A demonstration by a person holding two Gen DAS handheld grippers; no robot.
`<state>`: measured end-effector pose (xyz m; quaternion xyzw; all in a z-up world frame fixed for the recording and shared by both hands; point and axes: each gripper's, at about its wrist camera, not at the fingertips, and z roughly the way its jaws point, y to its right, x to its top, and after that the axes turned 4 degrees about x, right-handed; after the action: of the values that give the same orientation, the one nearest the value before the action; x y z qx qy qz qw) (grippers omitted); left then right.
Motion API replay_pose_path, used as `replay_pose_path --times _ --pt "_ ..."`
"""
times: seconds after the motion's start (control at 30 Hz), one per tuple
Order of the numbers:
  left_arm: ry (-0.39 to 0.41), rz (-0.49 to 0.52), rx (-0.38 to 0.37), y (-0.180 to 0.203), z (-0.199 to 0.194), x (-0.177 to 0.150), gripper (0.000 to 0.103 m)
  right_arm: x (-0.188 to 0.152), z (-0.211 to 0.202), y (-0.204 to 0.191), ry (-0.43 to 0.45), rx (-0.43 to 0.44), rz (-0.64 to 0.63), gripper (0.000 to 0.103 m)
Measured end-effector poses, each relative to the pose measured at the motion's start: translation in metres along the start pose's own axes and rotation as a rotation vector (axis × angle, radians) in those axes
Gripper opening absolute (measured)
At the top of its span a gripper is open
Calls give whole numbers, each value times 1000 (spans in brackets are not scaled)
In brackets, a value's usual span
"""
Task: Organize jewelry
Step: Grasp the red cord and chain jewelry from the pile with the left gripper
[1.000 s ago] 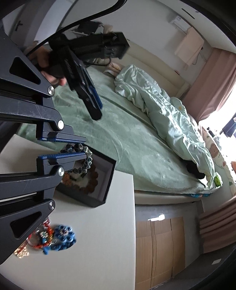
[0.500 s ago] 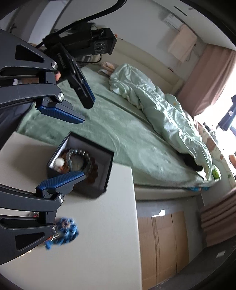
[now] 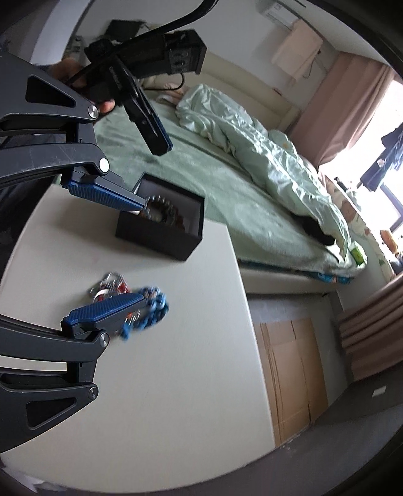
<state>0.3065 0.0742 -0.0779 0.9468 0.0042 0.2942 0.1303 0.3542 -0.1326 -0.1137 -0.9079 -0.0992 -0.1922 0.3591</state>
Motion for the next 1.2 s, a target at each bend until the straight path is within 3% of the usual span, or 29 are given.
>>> replay_pose_path --times 0.37,0.7,1.2 --pt "-27 95 -32 41 17 -12 78 -25 -17 36 8 -14 79 56" --pt "-180 140 -21 61 62 -9 36 -49 -34 65 26 -33 134 56" --pt "-325 247 60 84 120 -14 25 -75 -50 98 43 -51 195 56"
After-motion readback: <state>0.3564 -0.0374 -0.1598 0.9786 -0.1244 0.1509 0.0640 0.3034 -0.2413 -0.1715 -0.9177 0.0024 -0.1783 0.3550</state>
